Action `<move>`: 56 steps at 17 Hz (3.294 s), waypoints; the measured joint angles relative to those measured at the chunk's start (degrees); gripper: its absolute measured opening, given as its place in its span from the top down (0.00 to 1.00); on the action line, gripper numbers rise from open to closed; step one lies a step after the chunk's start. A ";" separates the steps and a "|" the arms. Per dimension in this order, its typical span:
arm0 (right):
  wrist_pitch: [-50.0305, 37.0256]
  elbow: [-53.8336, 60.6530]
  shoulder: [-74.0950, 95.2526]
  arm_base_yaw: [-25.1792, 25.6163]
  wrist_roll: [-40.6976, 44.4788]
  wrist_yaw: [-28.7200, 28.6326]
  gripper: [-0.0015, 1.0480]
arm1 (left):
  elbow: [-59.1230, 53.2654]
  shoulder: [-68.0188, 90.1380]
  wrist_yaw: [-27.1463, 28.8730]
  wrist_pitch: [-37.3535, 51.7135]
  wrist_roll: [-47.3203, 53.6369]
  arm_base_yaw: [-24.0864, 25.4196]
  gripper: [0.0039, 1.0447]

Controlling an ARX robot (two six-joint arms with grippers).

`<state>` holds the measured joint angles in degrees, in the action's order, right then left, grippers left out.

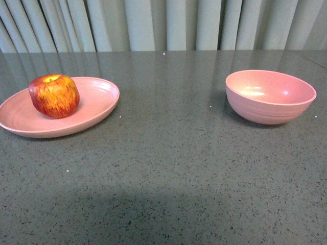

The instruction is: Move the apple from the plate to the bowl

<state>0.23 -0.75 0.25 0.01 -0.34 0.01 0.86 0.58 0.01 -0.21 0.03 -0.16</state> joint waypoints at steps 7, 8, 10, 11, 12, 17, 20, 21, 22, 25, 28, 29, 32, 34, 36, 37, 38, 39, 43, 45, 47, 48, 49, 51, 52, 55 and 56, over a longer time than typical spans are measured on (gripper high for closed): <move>0.00 0.00 0.00 0.00 0.00 0.00 0.06 | -0.02 0.00 0.00 0.00 0.00 0.00 0.06; 0.00 0.00 0.00 0.00 0.00 0.00 0.06 | 0.00 0.00 0.00 0.00 0.00 0.00 0.06; 0.00 0.00 0.00 0.00 0.00 0.00 0.06 | 0.00 0.00 0.00 0.00 0.00 0.00 0.06; 0.00 0.00 0.00 0.00 0.00 0.00 0.06 | -0.02 0.00 0.00 0.00 0.00 0.00 0.06; 0.00 0.00 0.00 0.00 0.00 0.00 0.06 | -0.02 0.00 0.00 0.00 0.00 0.00 0.06; 0.00 0.00 0.00 0.00 0.00 0.00 0.06 | 0.00 0.00 0.00 0.00 0.00 0.00 0.06; 0.00 0.00 0.00 0.00 0.00 0.00 0.06 | 0.00 0.00 0.00 0.00 0.00 0.00 0.06; 0.00 0.00 0.00 0.00 0.00 0.00 0.06 | 0.00 0.00 0.00 0.00 0.00 0.00 0.06; 0.00 0.00 0.00 0.00 0.00 0.00 0.06 | 0.00 0.00 0.00 0.00 0.00 0.00 0.06; 0.00 0.00 0.00 0.00 0.00 0.00 0.06 | -0.02 0.00 0.00 0.00 0.00 0.00 0.06; 0.00 0.00 0.00 0.00 0.00 0.00 0.06 | 0.00 0.00 0.00 0.00 0.00 0.00 0.06; 4.17 -0.96 0.74 -0.09 -1.95 0.00 0.06 | 0.00 0.00 0.00 0.00 0.00 0.00 0.06; 1.18 -6.51 12.15 -4.17 -13.25 3.10 0.06 | -0.02 0.00 0.00 0.00 0.00 0.00 0.06; -7.87 -12.13 20.48 -3.50 -13.70 2.71 0.06 | -0.02 0.00 0.00 0.02 0.00 0.00 0.06; -15.98 -18.67 33.86 -0.37 -13.16 -0.63 0.06 | -0.02 0.00 0.00 0.00 0.00 0.00 0.06; -18.58 -22.82 40.46 0.39 -12.31 -1.49 0.06 | 0.00 0.00 0.02 0.00 0.00 0.00 0.06; -19.02 -29.46 48.52 0.44 -10.88 -2.69 0.06 | 0.00 0.00 0.00 0.00 0.00 0.00 0.06; -18.71 -34.25 54.49 0.35 -9.49 -3.30 0.06 | 0.00 0.00 0.00 0.00 0.00 0.00 0.06; -6.84 -55.01 79.69 -2.38 -3.76 -1.60 0.06 | -0.02 0.00 0.00 0.00 0.00 0.00 0.06; 2.84 -68.54 97.15 -4.20 -2.08 2.03 0.06 | -0.02 0.00 0.00 0.00 0.00 0.00 0.06; 4.90 -70.34 102.66 -4.57 -2.67 2.60 0.06 | 0.00 0.00 0.00 0.00 0.00 0.00 0.06; 5.70 -70.38 104.28 -4.59 -3.08 2.67 0.06 | 0.00 0.00 0.00 0.00 0.00 0.00 0.06; 5.79 -70.38 105.39 -4.59 -3.50 2.67 0.06 | -0.02 0.00 0.00 0.00 0.00 0.00 0.06; 6.14 -70.38 106.53 -4.92 -4.61 2.78 0.06 | -0.02 0.00 0.00 0.00 0.00 0.00 0.06; 6.19 -70.38 106.57 -5.01 -4.85 2.75 0.06 | 0.00 0.00 0.00 0.00 0.00 0.00 0.06; 6.08 -70.38 106.60 -5.68 -5.62 2.60 0.34 | 0.00 0.00 0.00 0.00 0.00 0.00 0.06; 6.19 -70.38 106.57 -5.64 -5.66 2.51 0.53 | -0.02 0.00 0.00 0.00 0.00 0.00 0.06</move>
<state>6.42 -71.13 106.83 -5.63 -6.00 2.52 0.84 0.58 0.01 -0.21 0.03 -0.16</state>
